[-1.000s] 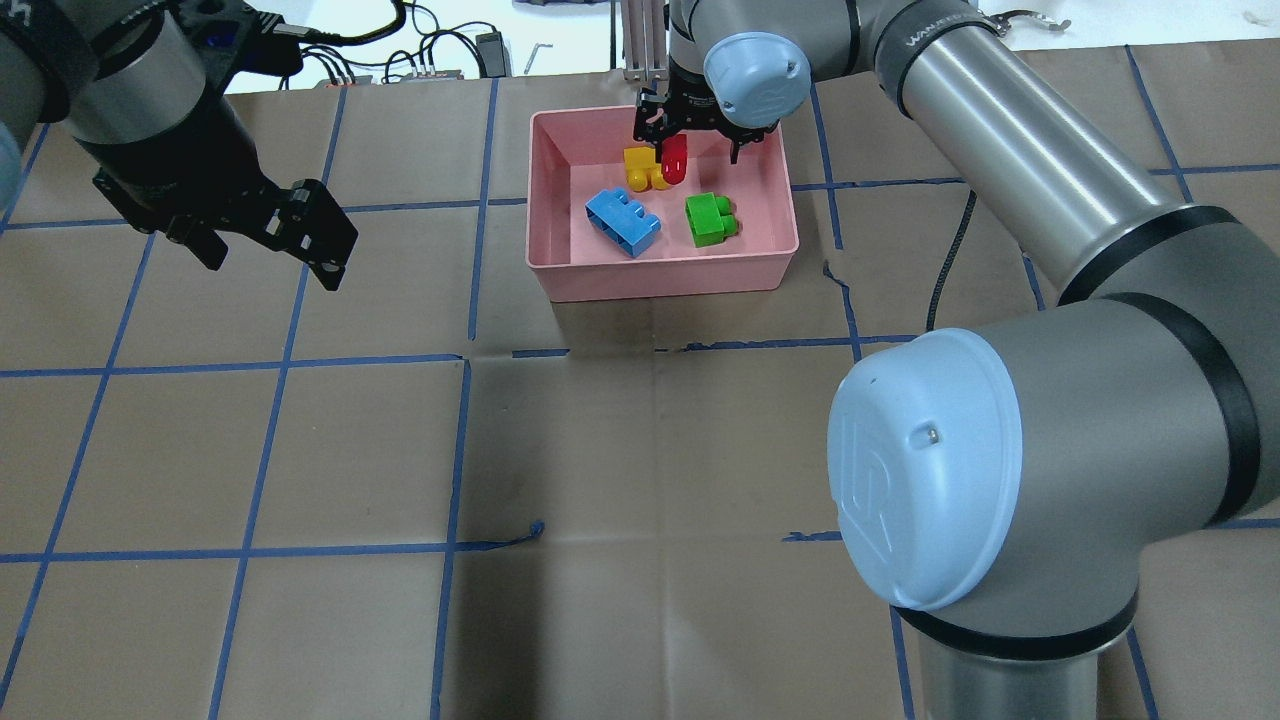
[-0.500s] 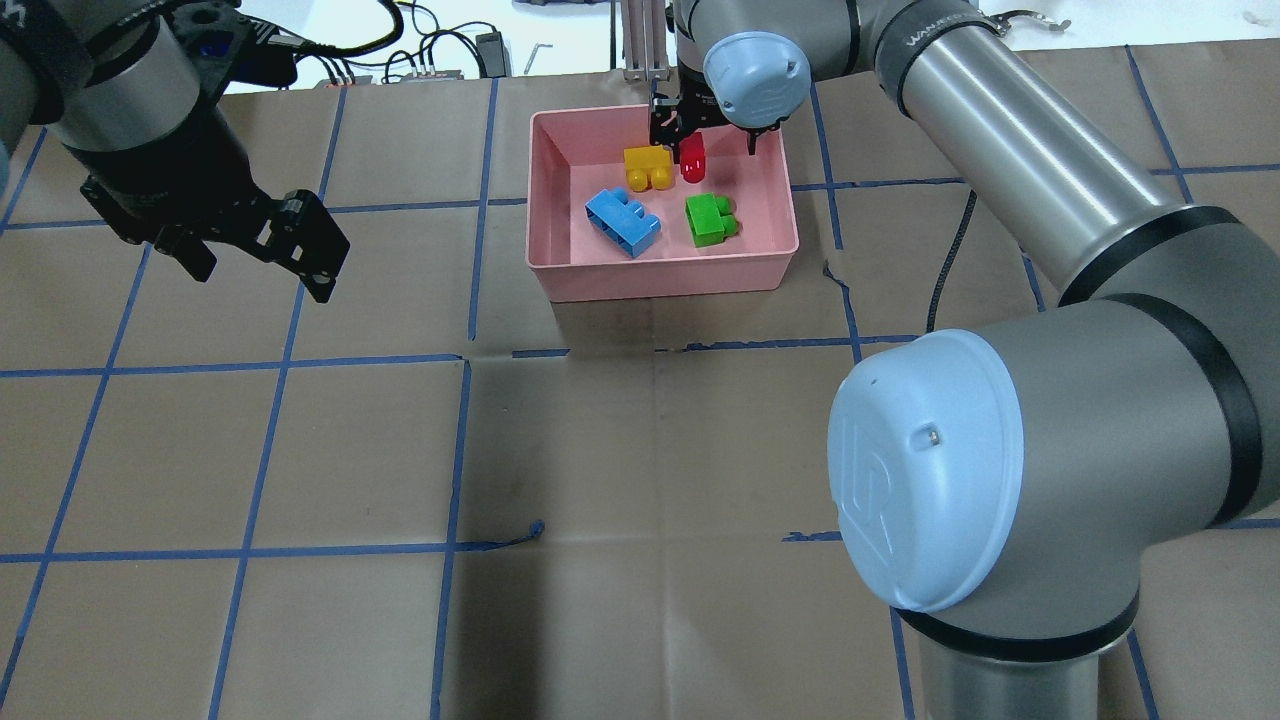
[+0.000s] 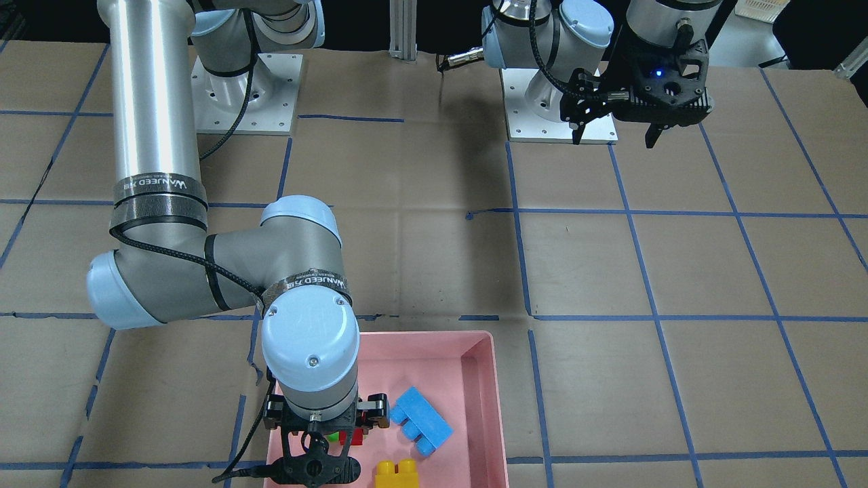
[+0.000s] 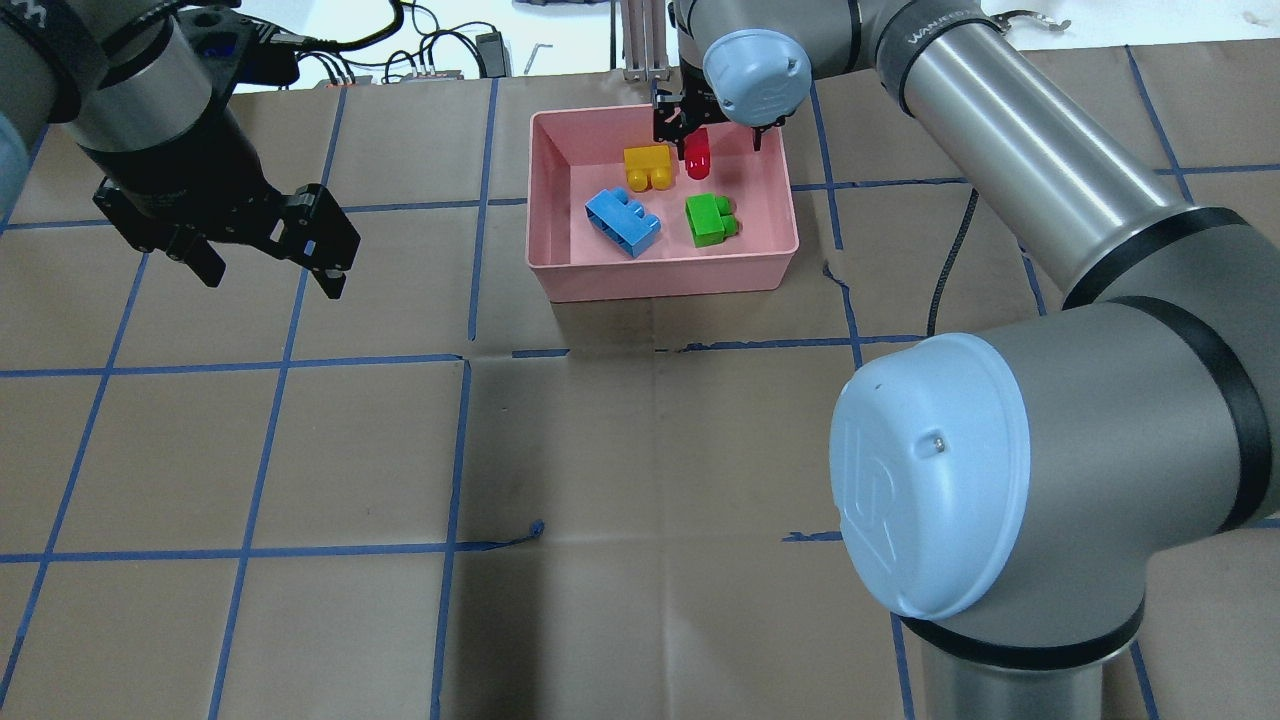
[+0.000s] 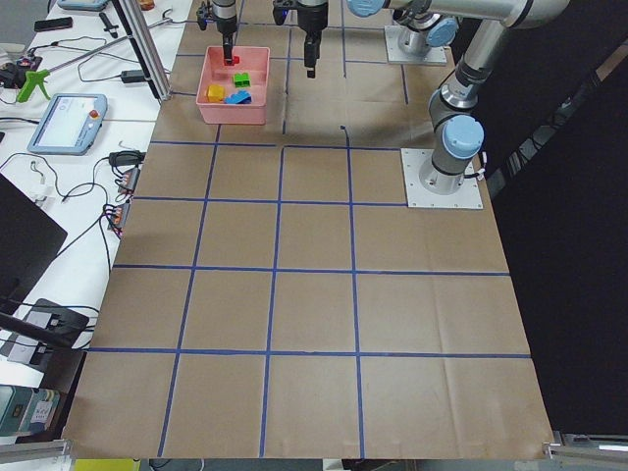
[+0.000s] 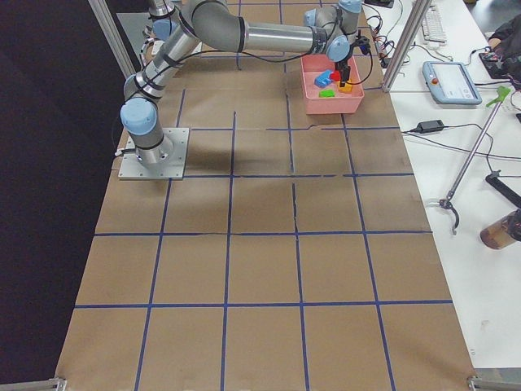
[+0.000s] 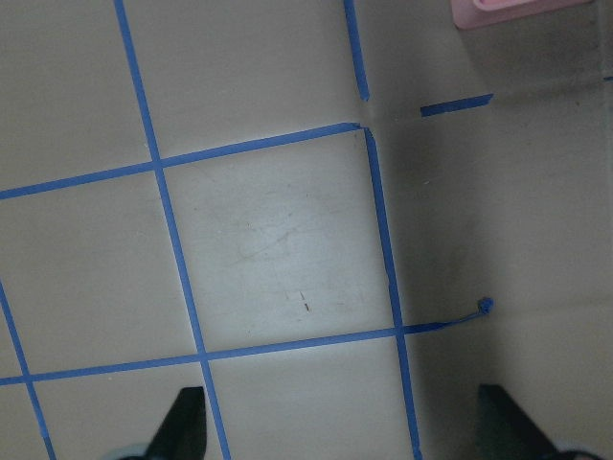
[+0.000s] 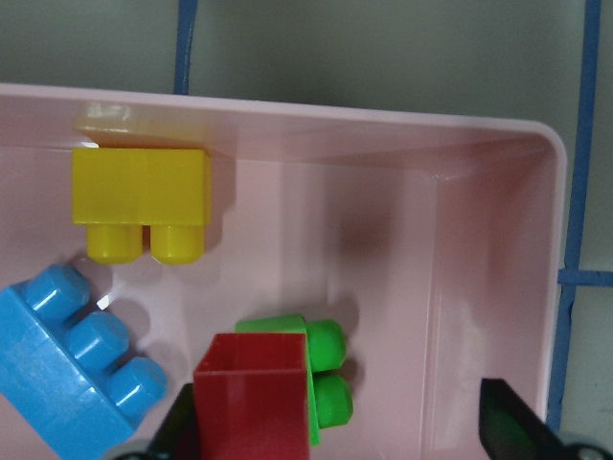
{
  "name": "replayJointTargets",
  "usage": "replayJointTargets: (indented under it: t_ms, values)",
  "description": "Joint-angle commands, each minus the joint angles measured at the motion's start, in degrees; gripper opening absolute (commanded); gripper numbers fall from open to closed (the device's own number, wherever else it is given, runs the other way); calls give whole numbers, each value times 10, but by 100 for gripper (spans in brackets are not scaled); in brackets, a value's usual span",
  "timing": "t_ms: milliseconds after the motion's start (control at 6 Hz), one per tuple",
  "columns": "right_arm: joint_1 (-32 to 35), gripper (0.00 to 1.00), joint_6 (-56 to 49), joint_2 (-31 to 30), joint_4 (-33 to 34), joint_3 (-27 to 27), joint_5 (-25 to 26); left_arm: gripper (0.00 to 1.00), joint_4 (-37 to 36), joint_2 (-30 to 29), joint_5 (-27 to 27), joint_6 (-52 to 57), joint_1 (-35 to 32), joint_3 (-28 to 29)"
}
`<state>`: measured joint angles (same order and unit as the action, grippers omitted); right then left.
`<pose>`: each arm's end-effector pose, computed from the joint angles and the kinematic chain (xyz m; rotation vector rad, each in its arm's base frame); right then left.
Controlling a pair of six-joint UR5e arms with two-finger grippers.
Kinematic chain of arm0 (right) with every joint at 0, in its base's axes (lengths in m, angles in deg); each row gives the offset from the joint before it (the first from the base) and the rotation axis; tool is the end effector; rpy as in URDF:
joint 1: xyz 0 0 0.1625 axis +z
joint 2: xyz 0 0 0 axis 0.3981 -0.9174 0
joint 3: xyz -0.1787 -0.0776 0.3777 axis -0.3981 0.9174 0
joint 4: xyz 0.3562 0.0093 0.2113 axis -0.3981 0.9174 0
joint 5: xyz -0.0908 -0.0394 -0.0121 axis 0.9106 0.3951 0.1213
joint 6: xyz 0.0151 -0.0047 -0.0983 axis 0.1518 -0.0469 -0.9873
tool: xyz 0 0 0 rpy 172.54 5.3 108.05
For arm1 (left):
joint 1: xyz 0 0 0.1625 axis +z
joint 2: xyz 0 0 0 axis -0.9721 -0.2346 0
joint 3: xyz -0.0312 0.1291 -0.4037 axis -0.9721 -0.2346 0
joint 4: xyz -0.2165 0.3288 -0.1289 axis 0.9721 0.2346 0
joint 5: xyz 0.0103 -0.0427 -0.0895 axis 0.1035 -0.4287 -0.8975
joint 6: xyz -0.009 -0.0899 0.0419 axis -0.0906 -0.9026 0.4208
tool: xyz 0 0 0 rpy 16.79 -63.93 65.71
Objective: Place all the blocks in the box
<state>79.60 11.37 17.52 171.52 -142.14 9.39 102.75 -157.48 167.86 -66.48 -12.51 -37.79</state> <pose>0.3027 -0.7414 0.2903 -0.0855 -3.0999 0.1518 -0.1157 -0.4580 0.5107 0.1629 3.0465 0.0591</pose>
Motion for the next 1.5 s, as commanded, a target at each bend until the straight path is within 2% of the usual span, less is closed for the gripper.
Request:
replayJointTargets:
  t_ms: [0, 333, 500, 833, 1000, 1167, 1333]
  values:
    - [-7, 99, 134, -3, -2, 2, -38, 100, -39, -1, -20, 5, 0, -13]
    - [-10, 99, 135, -10, -3, 6, -36, 100, -59, -13, -39, 8, -1, -13]
    - [-17, 100, 131, -42, -15, -1, -36, 100, -59, -13, -39, 8, -1, -13]
    - [-59, 99, 56, -103, -100, -3, -35, 100, -59, -13, -39, 8, -1, -13]
    - [-87, 99, -22, -133, -145, -7, -31, 100, -59, -14, -39, 8, -2, -11]
    - [-121, 99, -91, -178, -172, -38, -31, 100, -59, -13, -39, 8, -2, -11]
    - [-138, 99, -130, -245, -177, -111, -29, 100, -59, -13, -39, 8, -2, -10]
